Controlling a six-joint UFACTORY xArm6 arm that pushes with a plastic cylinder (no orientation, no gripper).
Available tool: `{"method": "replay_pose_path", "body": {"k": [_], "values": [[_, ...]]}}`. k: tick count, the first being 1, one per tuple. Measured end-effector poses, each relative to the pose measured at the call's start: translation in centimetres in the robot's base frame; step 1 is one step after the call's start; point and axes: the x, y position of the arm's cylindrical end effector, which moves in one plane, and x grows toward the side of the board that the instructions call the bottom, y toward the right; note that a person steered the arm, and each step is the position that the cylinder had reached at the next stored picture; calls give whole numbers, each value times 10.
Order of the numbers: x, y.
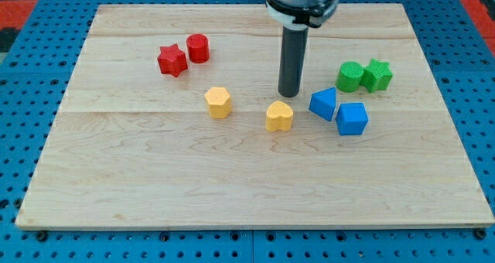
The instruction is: Keep the yellow heart at the top left corner
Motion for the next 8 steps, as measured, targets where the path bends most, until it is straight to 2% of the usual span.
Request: {"method": "replay_pose_path", "body": {"k": [1, 2, 3, 4, 5, 7, 8], "values": [[28, 2], [37, 22], [73, 14], [54, -39], [5, -68], [-18, -63], [-18, -88]]}}
